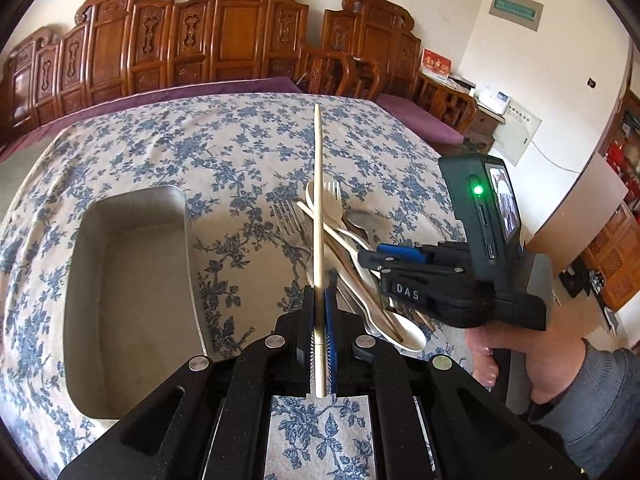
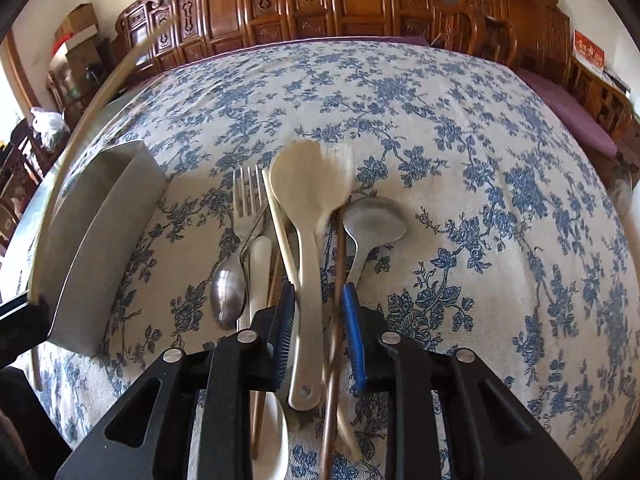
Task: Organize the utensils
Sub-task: 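Grasp the white plastic spoon with the right tool while the left tool lifts the chopstick, then lower the chopstick into the grey tray and open the left tool while the right tool carries the spoon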
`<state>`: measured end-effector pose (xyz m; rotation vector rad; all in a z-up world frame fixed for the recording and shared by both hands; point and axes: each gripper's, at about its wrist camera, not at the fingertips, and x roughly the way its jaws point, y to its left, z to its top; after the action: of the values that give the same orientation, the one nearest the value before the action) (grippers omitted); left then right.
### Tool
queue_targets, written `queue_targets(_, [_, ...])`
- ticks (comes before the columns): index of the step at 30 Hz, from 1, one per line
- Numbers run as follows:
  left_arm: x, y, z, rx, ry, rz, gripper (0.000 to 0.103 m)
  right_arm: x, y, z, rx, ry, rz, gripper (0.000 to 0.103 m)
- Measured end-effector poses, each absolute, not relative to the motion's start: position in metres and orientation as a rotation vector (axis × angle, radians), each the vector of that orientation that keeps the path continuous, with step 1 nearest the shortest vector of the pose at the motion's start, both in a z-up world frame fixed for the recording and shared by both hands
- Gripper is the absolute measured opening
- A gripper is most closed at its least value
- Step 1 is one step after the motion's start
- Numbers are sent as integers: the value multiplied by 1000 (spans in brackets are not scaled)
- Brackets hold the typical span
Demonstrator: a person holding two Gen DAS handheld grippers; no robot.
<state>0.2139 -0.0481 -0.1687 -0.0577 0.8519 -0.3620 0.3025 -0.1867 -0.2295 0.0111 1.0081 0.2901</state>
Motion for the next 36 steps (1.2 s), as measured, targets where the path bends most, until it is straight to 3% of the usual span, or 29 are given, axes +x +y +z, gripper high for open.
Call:
queue_targets(2, [213, -46, -167, -59, 849, -357, 4, 301, -187, -227, 10, 999, 273, 10])
queue_targets(7, [207, -46, -165, -45, 835, -335, 4, 296, -192, -214, 25, 948, 273, 5])
queue_targets(24, [190, -35, -136, 11, 803, -274, 4, 250, -186, -156, 13, 799, 373, 5])
queue_targets(36, [201, 25, -135, 70, 827, -173, 4, 225, -169, -143, 32, 760, 429, 5])
